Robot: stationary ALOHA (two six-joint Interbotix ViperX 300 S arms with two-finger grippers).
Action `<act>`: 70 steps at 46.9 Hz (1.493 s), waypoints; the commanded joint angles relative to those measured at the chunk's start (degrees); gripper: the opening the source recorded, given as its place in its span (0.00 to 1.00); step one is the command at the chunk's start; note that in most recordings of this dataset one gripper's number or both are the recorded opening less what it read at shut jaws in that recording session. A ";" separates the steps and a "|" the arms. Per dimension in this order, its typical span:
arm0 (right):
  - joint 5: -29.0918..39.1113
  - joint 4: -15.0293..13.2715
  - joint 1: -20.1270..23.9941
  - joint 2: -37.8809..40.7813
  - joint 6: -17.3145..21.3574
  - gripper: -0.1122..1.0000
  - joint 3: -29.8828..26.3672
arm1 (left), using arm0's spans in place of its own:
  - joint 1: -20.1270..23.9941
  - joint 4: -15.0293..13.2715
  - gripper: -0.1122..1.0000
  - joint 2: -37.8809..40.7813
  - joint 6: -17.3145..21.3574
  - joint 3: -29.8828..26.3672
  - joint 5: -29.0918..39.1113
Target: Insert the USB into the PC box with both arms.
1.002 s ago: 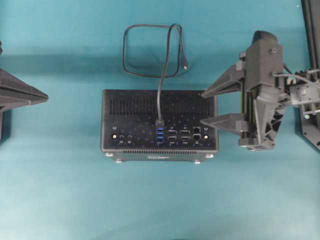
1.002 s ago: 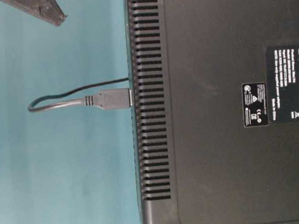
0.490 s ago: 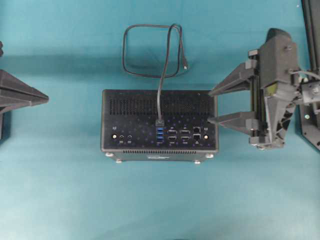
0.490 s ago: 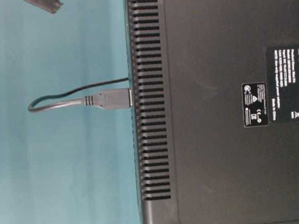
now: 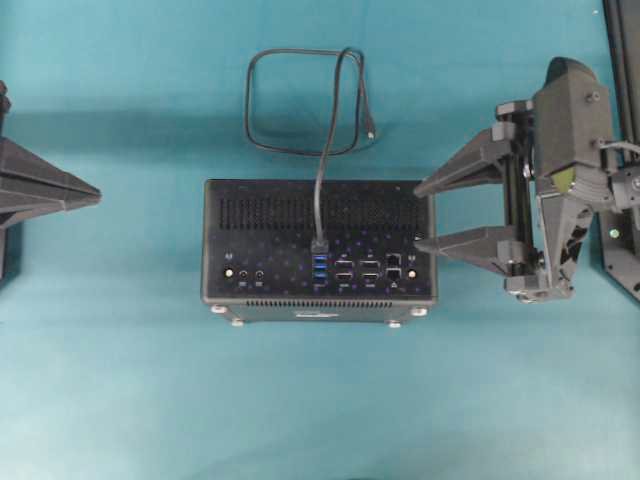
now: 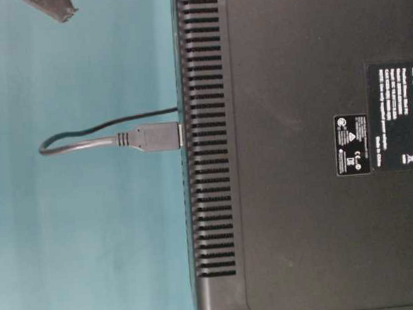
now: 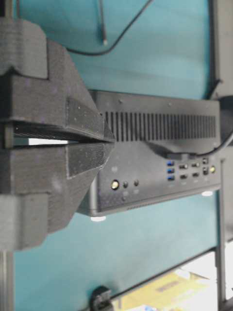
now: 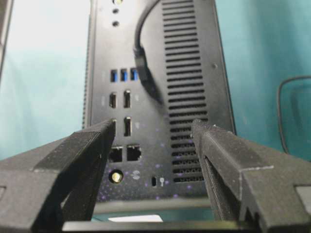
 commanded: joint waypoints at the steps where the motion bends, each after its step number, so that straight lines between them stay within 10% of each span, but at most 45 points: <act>1: -0.62 -0.26 -0.18 -0.97 0.44 0.77 -0.62 | 0.09 0.18 0.10 0.18 0.00 -0.62 -0.70; 70: -1.58 -0.26 -0.26 -1.76 0.35 0.77 1.14 | 0.09 0.18 0.10 0.35 0.09 0.00 -0.70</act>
